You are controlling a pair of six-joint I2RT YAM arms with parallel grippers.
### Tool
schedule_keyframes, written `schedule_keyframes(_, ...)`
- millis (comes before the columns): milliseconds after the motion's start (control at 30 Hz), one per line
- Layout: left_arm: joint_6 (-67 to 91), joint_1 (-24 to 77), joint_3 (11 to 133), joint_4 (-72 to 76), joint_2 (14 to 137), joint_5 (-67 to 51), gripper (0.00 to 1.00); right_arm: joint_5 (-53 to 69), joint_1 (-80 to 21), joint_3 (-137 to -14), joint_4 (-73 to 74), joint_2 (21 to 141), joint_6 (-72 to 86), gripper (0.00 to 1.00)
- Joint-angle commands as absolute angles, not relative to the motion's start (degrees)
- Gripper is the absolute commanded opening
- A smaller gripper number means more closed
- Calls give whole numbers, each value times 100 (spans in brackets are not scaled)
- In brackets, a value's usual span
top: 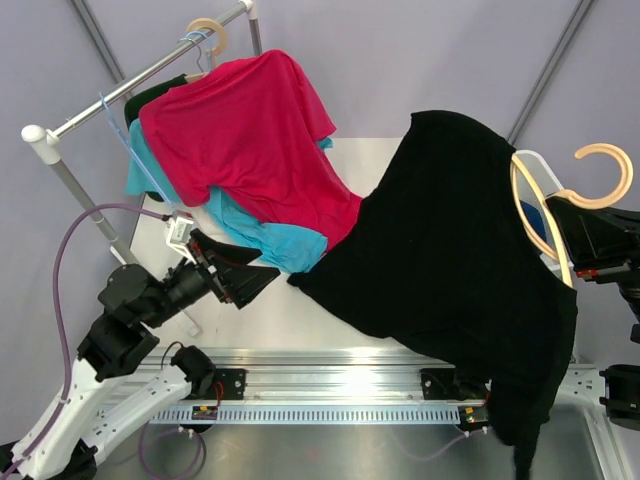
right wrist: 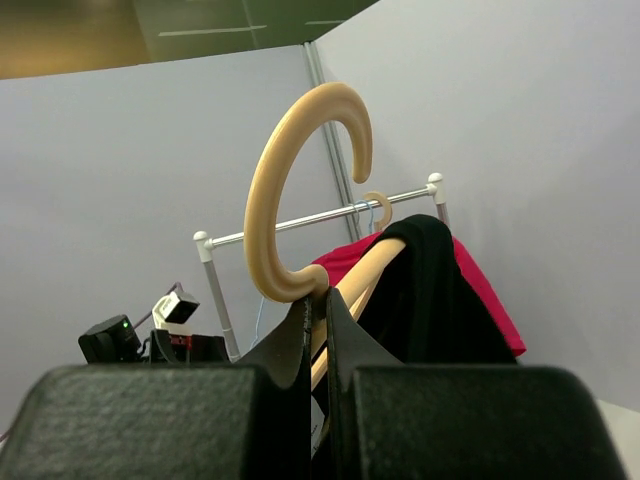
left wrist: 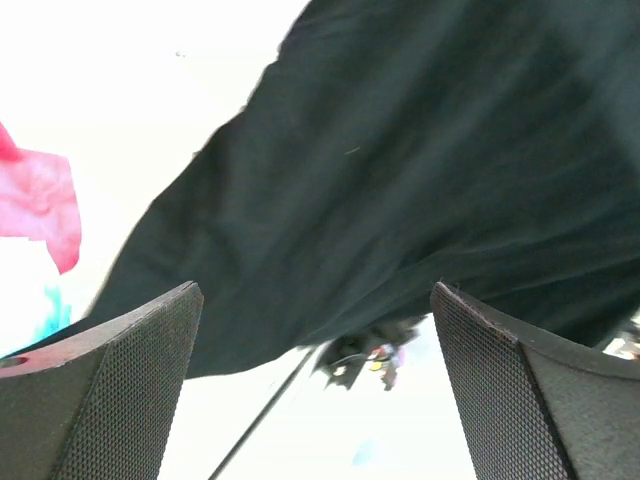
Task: Remove the t-shirt from the hanger
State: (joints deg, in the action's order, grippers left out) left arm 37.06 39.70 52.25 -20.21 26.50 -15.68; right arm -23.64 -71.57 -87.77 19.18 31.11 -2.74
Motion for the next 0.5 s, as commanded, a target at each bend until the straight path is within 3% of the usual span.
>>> schedule_keyframes(0,3314,3990,5080,-1925,2689,-1090,99,-2689,-7154,-9157,1942,3269,-439,0)
schedule_keyframes(233,2945,3990,5097,-1741,3084,-1063,99,-2453,-7146,-8825,2162,3533,-475,0)
schedule_keyframes(467,2111,3999,6115,-1590,3883,-2548,99,-1574,-7146,-8016,2092,3200,-36,0)
